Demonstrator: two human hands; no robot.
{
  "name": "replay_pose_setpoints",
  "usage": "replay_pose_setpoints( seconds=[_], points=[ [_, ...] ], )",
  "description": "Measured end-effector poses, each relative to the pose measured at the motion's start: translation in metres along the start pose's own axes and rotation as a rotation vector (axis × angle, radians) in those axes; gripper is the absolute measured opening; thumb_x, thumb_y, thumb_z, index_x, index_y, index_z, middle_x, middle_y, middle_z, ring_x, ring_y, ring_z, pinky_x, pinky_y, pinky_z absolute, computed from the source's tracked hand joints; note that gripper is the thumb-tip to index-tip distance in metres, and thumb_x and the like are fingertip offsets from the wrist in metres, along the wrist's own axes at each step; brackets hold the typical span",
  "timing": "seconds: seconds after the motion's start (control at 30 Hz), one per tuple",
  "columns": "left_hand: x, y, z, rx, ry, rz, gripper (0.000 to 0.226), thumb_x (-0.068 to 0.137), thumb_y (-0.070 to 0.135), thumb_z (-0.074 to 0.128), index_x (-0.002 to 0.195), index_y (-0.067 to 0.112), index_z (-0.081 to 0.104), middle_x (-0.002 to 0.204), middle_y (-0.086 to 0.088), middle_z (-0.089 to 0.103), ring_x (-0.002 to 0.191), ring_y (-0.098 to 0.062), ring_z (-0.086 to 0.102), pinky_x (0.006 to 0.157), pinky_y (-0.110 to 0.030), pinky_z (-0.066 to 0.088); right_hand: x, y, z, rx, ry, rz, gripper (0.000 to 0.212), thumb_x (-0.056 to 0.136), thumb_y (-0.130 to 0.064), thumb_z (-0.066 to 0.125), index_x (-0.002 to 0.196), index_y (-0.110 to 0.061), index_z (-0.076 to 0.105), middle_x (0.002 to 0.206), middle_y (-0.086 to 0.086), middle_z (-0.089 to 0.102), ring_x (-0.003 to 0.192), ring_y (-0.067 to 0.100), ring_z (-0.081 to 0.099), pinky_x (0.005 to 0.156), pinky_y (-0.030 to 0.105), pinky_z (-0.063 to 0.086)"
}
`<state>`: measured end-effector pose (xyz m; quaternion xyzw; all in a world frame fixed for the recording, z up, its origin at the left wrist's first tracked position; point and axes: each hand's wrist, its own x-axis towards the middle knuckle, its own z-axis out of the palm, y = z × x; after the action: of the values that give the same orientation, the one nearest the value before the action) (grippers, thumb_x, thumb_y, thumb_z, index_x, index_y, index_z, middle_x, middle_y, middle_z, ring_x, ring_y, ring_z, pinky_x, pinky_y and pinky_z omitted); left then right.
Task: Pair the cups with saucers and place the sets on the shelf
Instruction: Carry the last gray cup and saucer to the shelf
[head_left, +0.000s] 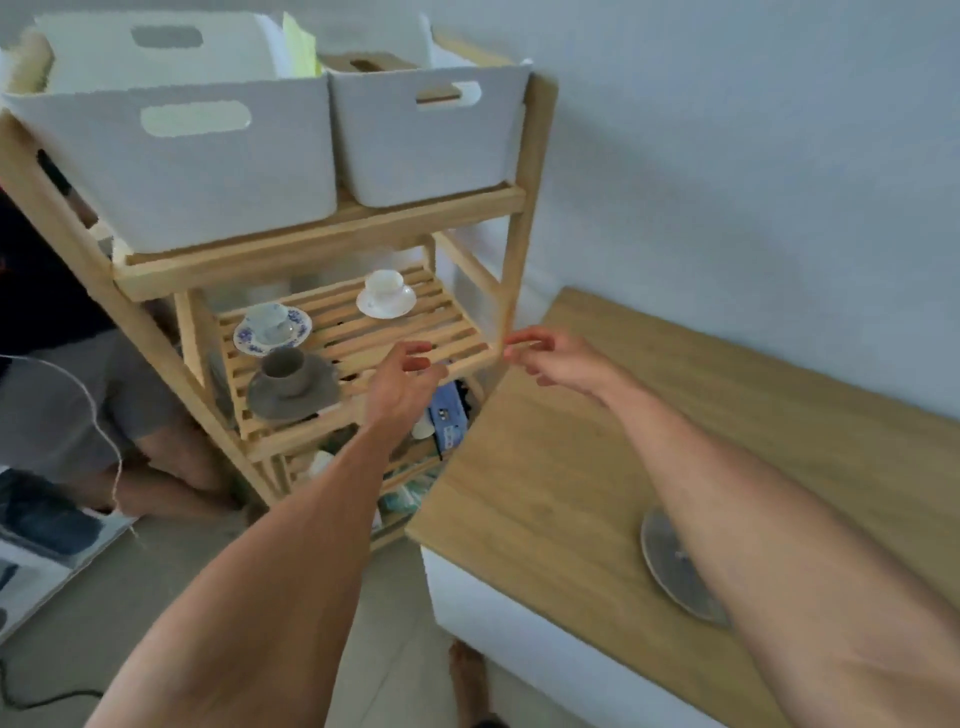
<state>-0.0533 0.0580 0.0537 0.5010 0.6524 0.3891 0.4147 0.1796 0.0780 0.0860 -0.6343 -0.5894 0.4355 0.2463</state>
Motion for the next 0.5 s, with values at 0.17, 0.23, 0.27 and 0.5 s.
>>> replay_pose_setpoints(
  seconds=[0.17,0.23,0.27,0.5],
  points=[
    [-0.039,0.035,0.086,-0.019,-0.342,0.095,0.039,0.081,0.033,0.077,0.119,0.032,0.067,0.099,0.002,0.076,0.084,-0.016,0.067,0.076,-0.034,0.053,-0.083,0.055,-0.086,0.003,0.193,0.079,0.02,0.095,-0.034,0.076,0.115,-0.035,0.071,0.099,0.002,0.064,0.09,0.016,0.061,0.079,0.036,0.052],
    [-0.053,0.045,0.118,-0.002,-0.502,0.104,0.04,0.087,0.028,0.075,0.125,0.028,0.064,0.11,-0.005,0.074,0.087,-0.02,0.065,0.077,-0.037,0.054,-0.119,0.079,-0.11,0.017,0.264,0.123,0.019,0.095,-0.035,0.077,0.113,-0.036,0.072,0.101,0.002,0.066,0.093,0.016,0.064,0.081,0.035,0.055],
    [-0.061,0.049,0.133,0.013,-0.581,0.085,0.041,0.09,0.025,0.074,0.129,0.027,0.063,0.117,-0.007,0.073,0.088,-0.021,0.064,0.076,-0.036,0.055,-0.137,0.091,-0.119,0.026,0.297,0.154,0.017,0.094,-0.036,0.077,0.111,-0.038,0.072,0.104,0.002,0.069,0.095,0.017,0.066,0.085,0.035,0.057],
    [-0.106,0.059,0.204,0.331,-0.952,0.034,0.05,0.08,0.054,0.078,0.127,0.045,0.062,0.135,0.0,0.061,0.109,-0.026,0.063,0.097,-0.041,0.054,-0.236,0.159,-0.134,0.137,0.445,0.341,0.038,0.092,-0.043,0.077,0.129,-0.041,0.068,0.124,0.001,0.072,0.118,0.023,0.069,0.083,0.036,0.057]
  ],
)
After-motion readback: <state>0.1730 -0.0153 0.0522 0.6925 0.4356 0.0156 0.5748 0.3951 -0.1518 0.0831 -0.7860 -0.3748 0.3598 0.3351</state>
